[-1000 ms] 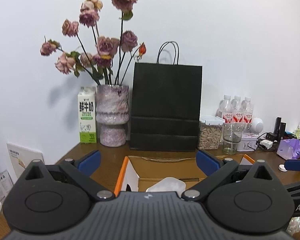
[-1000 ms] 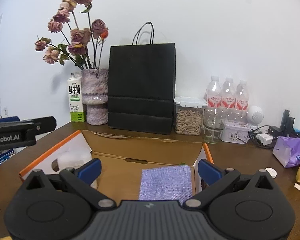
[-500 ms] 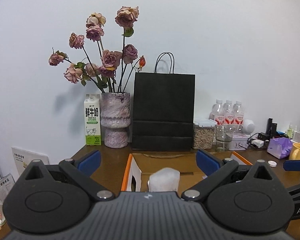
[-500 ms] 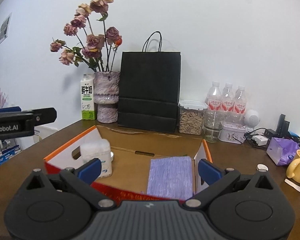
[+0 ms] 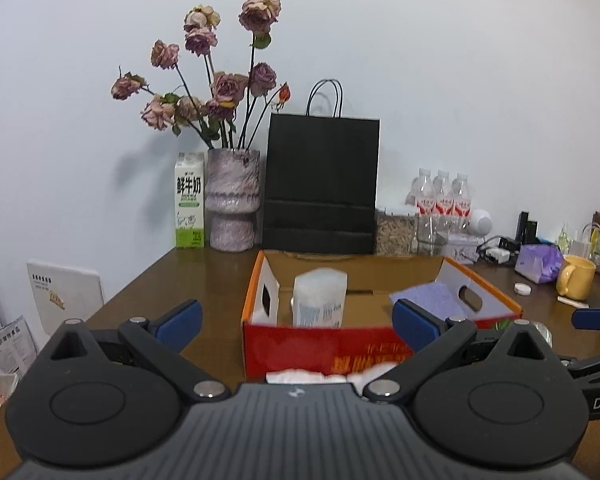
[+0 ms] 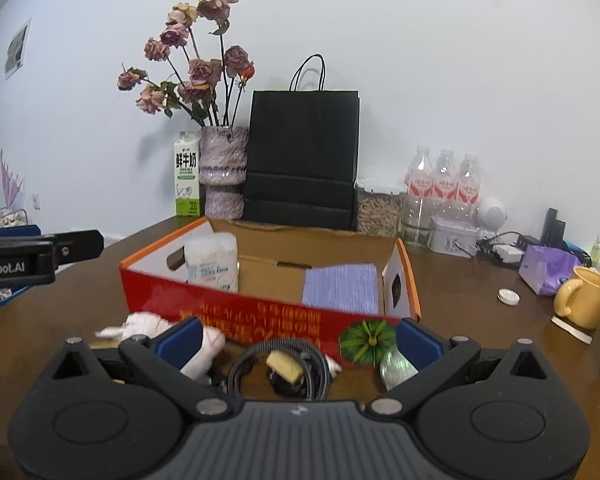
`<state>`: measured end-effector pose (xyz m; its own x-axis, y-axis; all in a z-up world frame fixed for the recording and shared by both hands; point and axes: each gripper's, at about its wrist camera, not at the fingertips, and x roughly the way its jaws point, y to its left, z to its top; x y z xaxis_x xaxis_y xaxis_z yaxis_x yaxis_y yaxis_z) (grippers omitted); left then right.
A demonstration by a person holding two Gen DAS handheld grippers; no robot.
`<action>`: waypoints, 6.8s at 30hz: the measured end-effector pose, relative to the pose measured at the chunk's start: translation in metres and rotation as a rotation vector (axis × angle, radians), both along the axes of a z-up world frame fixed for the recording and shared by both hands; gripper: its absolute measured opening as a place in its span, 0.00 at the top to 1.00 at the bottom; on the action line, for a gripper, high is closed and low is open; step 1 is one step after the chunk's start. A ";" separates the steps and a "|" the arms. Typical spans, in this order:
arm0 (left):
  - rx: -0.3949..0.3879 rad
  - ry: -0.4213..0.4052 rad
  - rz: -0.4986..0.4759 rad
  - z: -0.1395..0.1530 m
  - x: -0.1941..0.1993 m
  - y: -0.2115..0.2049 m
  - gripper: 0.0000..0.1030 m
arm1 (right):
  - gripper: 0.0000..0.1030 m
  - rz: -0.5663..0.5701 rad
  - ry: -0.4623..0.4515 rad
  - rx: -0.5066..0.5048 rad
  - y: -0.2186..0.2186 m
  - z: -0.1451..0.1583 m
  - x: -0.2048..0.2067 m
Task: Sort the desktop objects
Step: 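Withdraw both tools and reach toward the plush sheep and iridescent bag, then grasp the plush sheep with the left tool while the right tool grasps the iridescent bag, then carry the sheep and bag into the box and open both tools, then withdraw both tools from the box toward the white caps and navy pouch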
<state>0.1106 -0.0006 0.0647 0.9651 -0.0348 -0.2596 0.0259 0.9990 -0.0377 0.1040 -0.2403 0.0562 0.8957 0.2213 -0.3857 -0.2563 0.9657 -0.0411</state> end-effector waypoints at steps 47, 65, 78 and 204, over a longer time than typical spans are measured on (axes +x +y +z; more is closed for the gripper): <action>-0.012 0.142 -0.034 -0.039 -0.009 -0.003 0.00 | 0.00 -0.072 0.154 0.013 -0.033 -0.053 -0.017; 0.013 0.287 -0.147 -0.031 0.056 -0.043 0.00 | 0.00 -0.142 0.158 0.005 -0.064 -0.049 0.044; -0.076 0.445 -0.144 -0.052 0.087 -0.043 0.34 | 0.03 -0.108 0.195 -0.015 -0.072 -0.055 0.085; 0.031 0.027 -0.020 0.010 0.141 -0.050 0.00 | 0.00 -0.010 -0.014 0.036 -0.005 0.002 0.140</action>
